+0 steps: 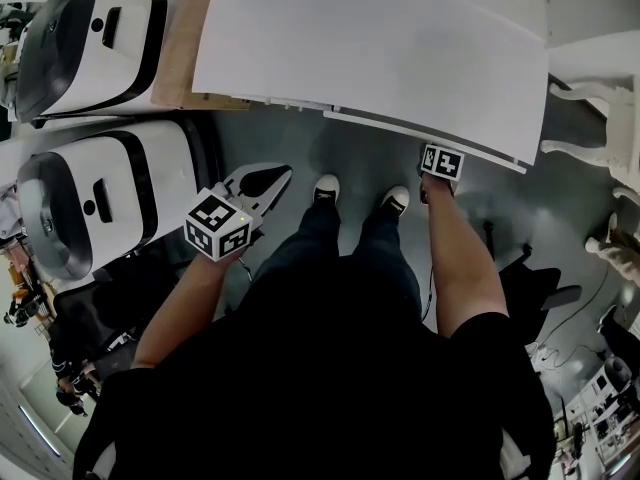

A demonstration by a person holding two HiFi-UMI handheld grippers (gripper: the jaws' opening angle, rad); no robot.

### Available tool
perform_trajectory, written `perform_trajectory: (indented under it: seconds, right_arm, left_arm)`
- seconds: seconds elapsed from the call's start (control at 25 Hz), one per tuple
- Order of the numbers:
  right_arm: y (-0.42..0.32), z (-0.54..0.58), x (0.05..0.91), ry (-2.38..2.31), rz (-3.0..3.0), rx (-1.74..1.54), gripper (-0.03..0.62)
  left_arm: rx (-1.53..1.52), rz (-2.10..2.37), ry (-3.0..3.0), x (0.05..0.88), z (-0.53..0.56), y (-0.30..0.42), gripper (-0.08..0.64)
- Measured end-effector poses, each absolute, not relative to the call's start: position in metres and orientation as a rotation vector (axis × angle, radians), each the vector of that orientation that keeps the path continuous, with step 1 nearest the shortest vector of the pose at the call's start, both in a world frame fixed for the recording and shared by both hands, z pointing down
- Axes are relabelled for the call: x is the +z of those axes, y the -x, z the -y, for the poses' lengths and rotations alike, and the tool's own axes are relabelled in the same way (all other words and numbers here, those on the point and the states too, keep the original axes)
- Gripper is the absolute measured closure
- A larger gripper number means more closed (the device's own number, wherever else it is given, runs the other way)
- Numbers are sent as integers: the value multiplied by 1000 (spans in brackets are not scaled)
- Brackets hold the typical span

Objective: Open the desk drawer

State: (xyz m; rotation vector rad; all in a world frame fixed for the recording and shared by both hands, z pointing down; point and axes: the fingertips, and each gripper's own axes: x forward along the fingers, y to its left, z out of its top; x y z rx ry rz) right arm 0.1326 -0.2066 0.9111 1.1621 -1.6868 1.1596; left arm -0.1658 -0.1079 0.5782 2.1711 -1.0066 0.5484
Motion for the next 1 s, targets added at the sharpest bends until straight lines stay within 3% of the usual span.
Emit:
perform_trajectory:
  seconds: [1.0]
  right_arm:
    - [-134, 140, 913, -1121, 1631, 1173, 517]
  left_arm:
    - [552, 941, -2235, 572, 88, 164, 552]
